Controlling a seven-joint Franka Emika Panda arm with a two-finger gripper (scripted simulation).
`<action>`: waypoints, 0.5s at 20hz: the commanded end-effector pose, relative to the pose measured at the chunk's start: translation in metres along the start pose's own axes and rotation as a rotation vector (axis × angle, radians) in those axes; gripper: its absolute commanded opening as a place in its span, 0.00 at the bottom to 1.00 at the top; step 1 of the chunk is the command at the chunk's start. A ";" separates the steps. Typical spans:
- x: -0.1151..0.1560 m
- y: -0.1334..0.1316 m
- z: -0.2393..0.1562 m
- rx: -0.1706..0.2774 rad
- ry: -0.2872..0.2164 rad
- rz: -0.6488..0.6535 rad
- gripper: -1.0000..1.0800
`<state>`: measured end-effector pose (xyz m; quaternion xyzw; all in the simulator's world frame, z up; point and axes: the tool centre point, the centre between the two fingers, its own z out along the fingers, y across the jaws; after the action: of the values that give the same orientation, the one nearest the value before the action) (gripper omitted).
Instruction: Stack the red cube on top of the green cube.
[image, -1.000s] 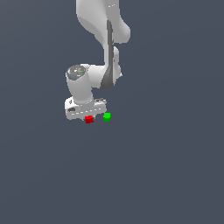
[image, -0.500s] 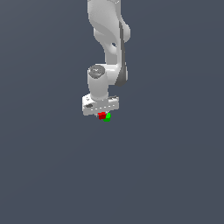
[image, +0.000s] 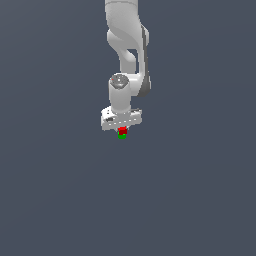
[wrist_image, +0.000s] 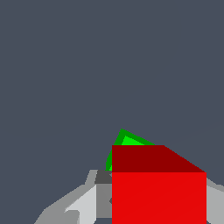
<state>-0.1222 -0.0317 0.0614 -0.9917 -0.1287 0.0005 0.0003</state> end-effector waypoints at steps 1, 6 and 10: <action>0.001 0.000 0.000 -0.001 0.001 0.001 0.00; 0.001 0.001 0.000 -0.001 0.001 0.001 0.96; 0.001 0.001 0.000 -0.001 0.001 0.001 0.96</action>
<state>-0.1214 -0.0321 0.0616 -0.9918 -0.1280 0.0000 0.0001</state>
